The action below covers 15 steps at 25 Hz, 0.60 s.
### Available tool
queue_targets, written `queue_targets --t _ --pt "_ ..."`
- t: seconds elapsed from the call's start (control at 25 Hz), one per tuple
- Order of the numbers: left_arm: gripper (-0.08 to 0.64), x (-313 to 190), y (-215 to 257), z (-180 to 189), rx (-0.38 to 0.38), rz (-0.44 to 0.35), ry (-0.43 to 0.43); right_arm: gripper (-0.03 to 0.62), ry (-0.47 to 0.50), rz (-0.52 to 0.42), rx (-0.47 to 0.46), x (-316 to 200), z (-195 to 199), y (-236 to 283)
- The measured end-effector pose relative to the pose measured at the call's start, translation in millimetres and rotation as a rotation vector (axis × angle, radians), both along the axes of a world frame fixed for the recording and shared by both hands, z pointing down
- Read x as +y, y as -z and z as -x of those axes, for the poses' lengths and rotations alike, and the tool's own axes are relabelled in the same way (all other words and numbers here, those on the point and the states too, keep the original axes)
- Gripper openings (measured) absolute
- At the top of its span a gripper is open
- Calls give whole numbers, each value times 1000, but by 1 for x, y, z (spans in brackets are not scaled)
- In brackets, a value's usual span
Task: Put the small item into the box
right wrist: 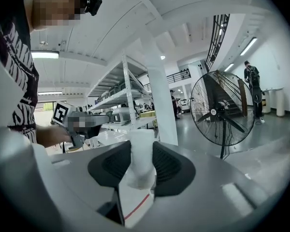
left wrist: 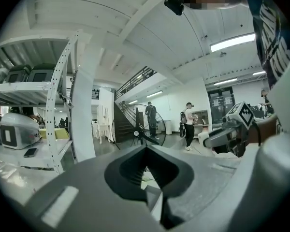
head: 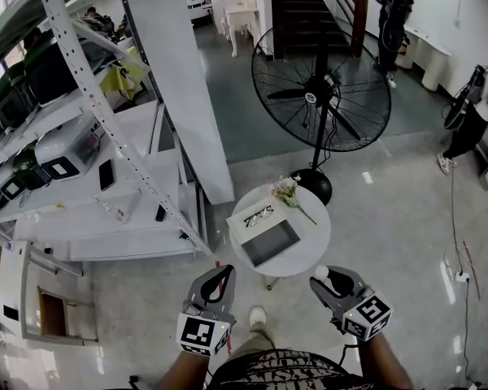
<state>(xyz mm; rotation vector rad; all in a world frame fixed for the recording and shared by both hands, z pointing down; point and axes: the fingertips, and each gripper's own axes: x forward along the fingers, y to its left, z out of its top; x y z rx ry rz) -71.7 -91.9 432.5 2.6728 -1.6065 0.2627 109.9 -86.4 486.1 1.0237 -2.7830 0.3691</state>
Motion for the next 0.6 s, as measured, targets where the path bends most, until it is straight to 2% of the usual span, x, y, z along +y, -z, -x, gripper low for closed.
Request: queue_targets --t 0.6 --pt "2 -80 -7 8 -1 38 -57 163 -52 25 5 -69 11 1"
